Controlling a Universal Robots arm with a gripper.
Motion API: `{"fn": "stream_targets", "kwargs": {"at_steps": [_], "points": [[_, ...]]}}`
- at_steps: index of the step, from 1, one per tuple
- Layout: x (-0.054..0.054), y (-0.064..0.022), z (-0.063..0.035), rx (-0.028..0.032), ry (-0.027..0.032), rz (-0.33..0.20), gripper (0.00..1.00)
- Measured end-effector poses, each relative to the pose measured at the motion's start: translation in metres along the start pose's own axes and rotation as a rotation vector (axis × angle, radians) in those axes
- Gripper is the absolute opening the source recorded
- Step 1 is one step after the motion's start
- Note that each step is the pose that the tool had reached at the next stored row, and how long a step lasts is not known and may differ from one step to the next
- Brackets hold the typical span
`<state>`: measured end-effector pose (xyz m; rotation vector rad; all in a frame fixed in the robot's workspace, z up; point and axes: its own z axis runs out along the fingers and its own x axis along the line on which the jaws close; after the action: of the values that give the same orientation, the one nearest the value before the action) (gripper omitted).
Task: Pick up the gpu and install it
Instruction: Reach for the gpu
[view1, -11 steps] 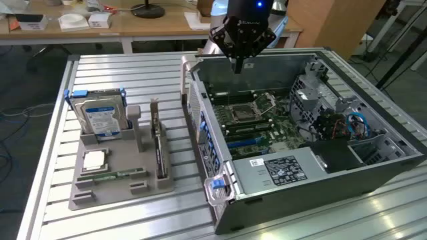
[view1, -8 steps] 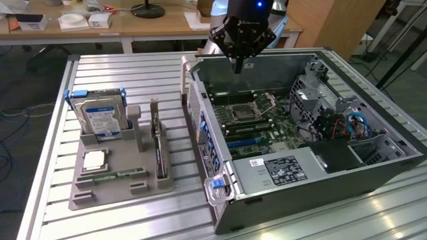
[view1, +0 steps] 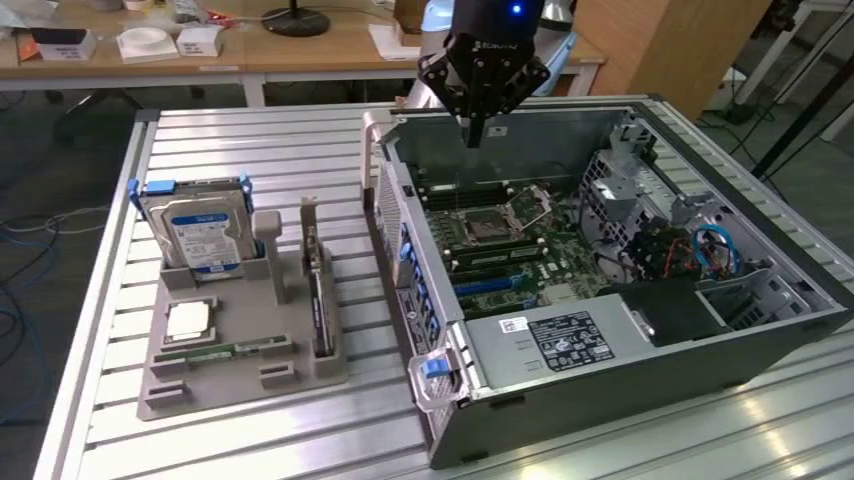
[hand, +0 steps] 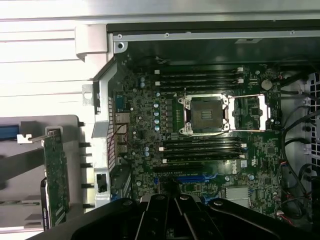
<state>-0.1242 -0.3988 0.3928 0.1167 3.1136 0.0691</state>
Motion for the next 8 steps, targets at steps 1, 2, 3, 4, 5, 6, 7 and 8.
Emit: {"fn": "stream_targets", "kwargs": {"at_steps": [1, 2, 3, 4, 5, 6, 7, 8], "points": [[0.0006, -0.0001, 0.0, 0.0002, 0.0001, 0.0, 0.11], [0.0014, -0.0002, 0.0, 0.0001, 0.0, 0.0, 0.11], [0.0024, -0.0003, 0.0, 0.0002, 0.0001, 0.0, 0.11], [0.0035, -0.0005, 0.0, 0.0003, 0.0002, -0.001, 0.11], [0.0047, -0.0006, 0.0001, 0.0001, 0.0001, -0.001, 0.11], [0.0062, -0.0008, 0.0001, 0.0001, 0.0001, -0.001, 0.11], [0.0079, -0.001, 0.0002, 0.0001, 0.0001, -0.002, 0.11], [0.0093, -0.0012, 0.0002, 0.0, 0.0002, -0.003, 0.11]]}}
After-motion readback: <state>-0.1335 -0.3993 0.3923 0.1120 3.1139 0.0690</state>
